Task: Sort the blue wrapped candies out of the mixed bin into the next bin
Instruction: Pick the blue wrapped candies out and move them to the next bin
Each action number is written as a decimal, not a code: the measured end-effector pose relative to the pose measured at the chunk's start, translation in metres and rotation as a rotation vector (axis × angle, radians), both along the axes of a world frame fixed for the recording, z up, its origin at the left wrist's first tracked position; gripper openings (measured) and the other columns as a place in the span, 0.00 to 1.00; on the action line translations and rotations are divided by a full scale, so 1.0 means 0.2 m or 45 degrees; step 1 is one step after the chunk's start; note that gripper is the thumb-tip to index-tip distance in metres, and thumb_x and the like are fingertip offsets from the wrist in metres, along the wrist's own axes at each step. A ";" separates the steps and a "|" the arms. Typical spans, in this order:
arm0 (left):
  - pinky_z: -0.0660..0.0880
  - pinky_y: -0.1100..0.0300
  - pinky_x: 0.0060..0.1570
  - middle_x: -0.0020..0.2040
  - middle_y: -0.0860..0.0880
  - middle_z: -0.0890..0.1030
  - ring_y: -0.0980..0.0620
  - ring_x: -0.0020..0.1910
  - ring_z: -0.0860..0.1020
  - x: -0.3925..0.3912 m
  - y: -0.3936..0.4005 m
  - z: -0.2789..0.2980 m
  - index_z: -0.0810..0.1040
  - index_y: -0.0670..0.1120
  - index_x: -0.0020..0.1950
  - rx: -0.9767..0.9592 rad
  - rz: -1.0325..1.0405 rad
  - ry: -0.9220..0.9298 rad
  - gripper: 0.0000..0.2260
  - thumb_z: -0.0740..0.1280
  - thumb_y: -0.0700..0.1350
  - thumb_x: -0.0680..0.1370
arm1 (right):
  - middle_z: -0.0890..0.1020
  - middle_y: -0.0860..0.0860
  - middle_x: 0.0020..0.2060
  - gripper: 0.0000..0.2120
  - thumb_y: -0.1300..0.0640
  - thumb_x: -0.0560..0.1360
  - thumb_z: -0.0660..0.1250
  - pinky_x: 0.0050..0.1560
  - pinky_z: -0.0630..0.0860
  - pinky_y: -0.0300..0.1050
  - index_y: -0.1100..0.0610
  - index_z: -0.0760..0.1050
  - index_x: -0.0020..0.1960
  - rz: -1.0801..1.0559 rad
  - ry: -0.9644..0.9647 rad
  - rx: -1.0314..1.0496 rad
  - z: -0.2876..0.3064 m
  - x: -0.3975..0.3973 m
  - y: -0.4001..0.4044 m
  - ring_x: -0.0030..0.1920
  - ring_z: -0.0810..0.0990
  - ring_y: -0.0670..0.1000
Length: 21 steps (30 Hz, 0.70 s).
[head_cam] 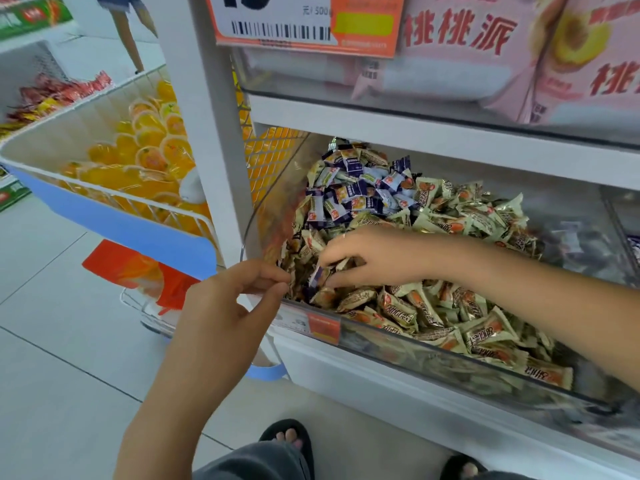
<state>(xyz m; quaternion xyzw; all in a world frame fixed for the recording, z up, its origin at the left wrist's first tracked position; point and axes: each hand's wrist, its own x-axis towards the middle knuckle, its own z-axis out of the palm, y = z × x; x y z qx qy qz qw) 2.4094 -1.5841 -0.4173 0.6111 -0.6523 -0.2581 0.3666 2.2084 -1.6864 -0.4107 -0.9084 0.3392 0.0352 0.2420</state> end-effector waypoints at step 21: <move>0.70 0.73 0.30 0.32 0.58 0.80 0.59 0.29 0.76 0.09 0.02 0.10 0.78 0.59 0.42 -0.126 0.142 0.235 0.08 0.67 0.44 0.75 | 0.73 0.32 0.39 0.05 0.51 0.75 0.65 0.65 0.59 0.44 0.40 0.77 0.46 -0.213 0.135 -0.220 0.16 -0.11 0.09 0.45 0.68 0.34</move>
